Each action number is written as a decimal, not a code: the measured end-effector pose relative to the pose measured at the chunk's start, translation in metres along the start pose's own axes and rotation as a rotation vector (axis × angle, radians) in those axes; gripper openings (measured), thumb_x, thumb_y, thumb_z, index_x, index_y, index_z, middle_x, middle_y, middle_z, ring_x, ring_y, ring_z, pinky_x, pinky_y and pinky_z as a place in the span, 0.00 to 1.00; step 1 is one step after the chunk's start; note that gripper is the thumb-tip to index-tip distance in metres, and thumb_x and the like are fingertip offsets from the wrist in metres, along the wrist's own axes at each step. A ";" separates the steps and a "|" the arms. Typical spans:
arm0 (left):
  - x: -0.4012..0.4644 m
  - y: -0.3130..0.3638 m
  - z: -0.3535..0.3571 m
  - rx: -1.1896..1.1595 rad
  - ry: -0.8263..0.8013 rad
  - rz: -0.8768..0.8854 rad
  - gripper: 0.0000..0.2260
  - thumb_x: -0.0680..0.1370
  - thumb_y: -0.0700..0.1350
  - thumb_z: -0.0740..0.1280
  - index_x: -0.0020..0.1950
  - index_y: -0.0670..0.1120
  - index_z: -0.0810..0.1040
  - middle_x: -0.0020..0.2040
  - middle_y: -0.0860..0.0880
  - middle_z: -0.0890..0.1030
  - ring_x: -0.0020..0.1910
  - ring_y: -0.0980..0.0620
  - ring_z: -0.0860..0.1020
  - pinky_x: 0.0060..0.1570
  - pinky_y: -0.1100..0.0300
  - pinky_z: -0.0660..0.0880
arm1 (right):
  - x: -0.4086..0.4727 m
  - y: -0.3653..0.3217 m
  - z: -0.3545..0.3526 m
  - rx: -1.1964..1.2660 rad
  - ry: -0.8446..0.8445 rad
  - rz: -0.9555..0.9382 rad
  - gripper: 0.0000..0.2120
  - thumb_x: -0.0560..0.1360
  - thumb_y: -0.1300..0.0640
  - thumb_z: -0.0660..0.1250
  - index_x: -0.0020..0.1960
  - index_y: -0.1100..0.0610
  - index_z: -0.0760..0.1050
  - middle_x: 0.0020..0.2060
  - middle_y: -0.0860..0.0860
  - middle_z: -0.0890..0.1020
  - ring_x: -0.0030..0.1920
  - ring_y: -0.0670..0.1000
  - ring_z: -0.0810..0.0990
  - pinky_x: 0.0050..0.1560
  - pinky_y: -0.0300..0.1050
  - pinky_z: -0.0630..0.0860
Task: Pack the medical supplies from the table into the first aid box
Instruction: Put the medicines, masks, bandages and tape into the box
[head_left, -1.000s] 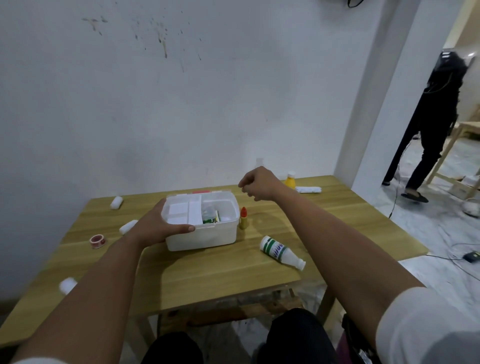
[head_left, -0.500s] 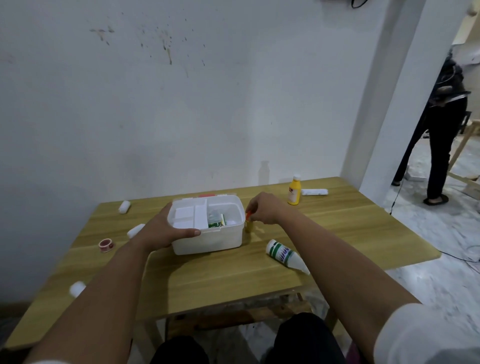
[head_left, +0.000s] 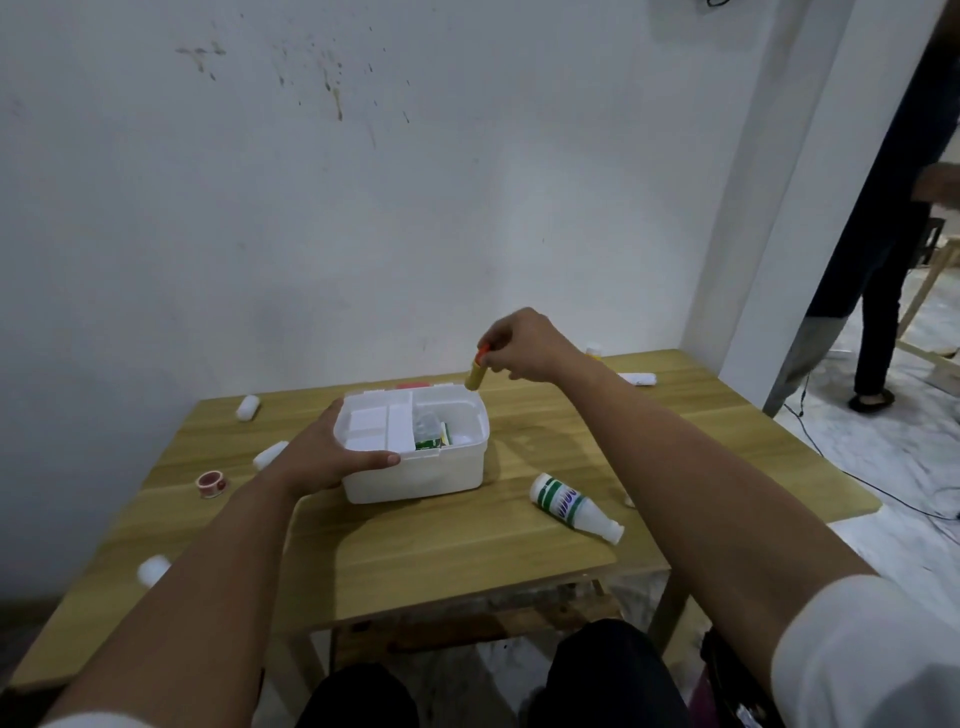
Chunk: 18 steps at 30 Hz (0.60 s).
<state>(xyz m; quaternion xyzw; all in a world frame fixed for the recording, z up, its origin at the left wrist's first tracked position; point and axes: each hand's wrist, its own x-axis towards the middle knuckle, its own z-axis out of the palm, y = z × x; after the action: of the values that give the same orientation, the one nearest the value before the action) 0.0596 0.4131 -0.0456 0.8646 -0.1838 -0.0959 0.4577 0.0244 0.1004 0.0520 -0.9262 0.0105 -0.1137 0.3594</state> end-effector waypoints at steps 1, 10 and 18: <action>-0.001 0.001 0.000 -0.005 -0.008 -0.002 0.47 0.62 0.62 0.85 0.77 0.60 0.66 0.67 0.57 0.73 0.65 0.49 0.73 0.50 0.49 0.82 | 0.001 -0.009 0.001 -0.005 -0.063 -0.003 0.06 0.73 0.62 0.76 0.50 0.58 0.86 0.42 0.56 0.88 0.44 0.55 0.88 0.42 0.50 0.87; -0.005 0.006 -0.001 0.005 -0.014 0.007 0.51 0.57 0.67 0.82 0.76 0.61 0.64 0.66 0.59 0.73 0.64 0.51 0.72 0.53 0.50 0.80 | 0.000 -0.028 0.067 -0.394 -0.426 0.046 0.06 0.69 0.67 0.78 0.46 0.64 0.84 0.38 0.58 0.87 0.36 0.54 0.89 0.41 0.52 0.87; -0.004 0.005 0.001 0.021 0.011 0.024 0.42 0.68 0.55 0.83 0.77 0.59 0.64 0.64 0.60 0.72 0.63 0.52 0.71 0.53 0.53 0.78 | 0.005 -0.022 0.093 -0.619 -0.406 -0.001 0.05 0.69 0.63 0.73 0.40 0.55 0.79 0.42 0.53 0.85 0.43 0.55 0.84 0.49 0.53 0.85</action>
<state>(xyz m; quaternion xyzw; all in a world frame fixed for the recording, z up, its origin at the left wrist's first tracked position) 0.0547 0.4112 -0.0423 0.8675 -0.1929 -0.0838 0.4508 0.0484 0.1782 0.0008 -0.9947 -0.0273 0.0807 0.0570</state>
